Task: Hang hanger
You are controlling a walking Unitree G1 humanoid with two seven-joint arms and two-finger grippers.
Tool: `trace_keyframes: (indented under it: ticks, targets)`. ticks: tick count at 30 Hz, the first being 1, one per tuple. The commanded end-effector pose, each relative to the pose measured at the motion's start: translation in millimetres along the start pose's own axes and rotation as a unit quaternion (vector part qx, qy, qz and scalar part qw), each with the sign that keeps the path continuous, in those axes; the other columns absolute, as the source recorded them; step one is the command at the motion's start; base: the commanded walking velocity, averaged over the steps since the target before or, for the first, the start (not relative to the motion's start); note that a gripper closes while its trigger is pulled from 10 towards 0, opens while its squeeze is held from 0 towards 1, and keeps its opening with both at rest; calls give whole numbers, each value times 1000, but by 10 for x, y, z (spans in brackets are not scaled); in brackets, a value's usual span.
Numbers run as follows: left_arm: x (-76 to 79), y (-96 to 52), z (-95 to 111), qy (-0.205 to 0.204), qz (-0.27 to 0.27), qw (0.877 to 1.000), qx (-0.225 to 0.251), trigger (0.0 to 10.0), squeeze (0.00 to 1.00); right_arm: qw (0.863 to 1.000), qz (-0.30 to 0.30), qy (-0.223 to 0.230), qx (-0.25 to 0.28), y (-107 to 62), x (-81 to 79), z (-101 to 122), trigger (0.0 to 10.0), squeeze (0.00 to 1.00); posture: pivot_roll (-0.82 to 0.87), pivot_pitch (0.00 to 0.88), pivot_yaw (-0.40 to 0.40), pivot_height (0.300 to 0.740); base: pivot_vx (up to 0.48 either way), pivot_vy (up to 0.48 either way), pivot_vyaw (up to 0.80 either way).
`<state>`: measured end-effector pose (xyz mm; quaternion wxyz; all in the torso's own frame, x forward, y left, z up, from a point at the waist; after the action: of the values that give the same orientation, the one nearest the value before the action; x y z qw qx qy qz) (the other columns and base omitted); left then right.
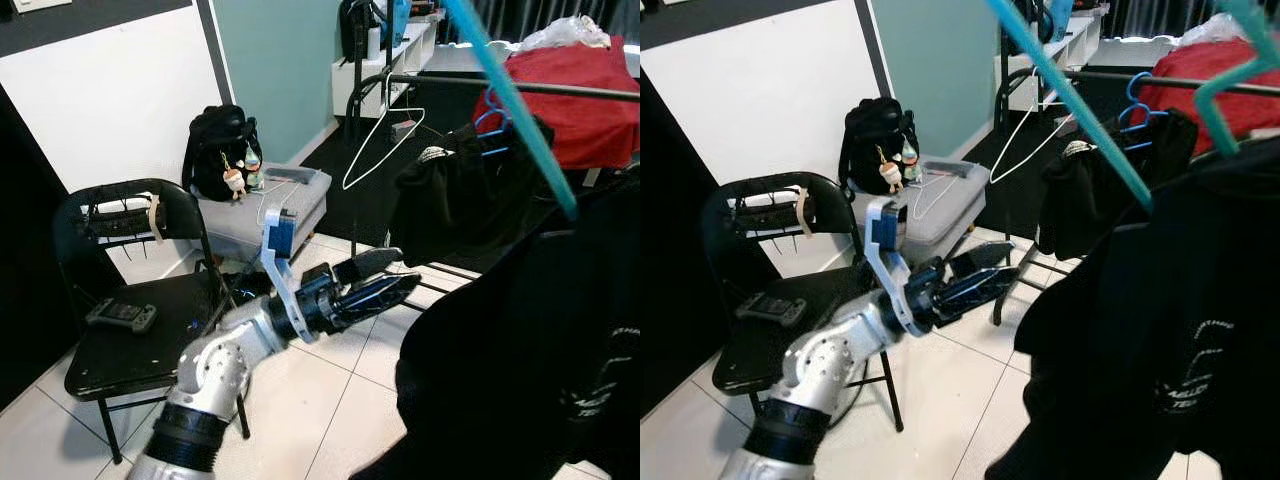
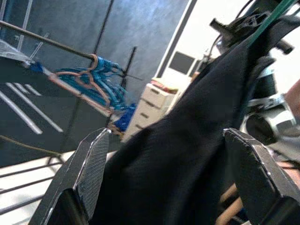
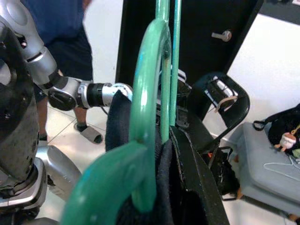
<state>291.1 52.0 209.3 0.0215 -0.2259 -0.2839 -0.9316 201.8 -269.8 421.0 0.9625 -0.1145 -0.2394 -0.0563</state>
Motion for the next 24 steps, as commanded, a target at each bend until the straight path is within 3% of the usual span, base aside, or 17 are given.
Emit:
trace_keyframes:
  ticks: [1,8,13,19,24]
  targets:
    - [-25,-81,75,19,7,1000,-1,10000,0,1000,10,-20,8,7,-29,120,0,0,-271,0,72,740,0,0,0]
    - [-38,-213,68,50,8,998,-30,10000,0,999,30,-31,24,54,-63,226,0,0,-274,0,68,740,0,0,0]
    - [-32,-199,-37,48,-2,998,-38,10000,0,998,43,-40,29,89,-84,287,0,0,-280,0,69,740,0,0,0]
    - [92,78,-376,13,-44,999,-27,10000,0,996,54,-62,40,129,-88,391,0,0,-287,0,72,740,0,0,0]
    - [162,153,-425,2,-66,998,-18,10000,0,996,53,-64,40,130,-81,395,0,0,-284,0,73,740,0,0,0]
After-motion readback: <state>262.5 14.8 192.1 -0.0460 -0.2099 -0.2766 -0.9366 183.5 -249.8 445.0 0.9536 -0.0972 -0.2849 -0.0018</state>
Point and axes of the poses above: a point about 5 cm out from each wrist's last joint towards the gripper, its own y axis pointing out of the wrist towards the gripper, its own z axis along the axis of the wrist's last joint, x = y × z, the point moved 1 cm from there along y, pointing out of the wrist towards the gripper, and after that the axes turned 12 degrees about -y, right-handed, at the moved point
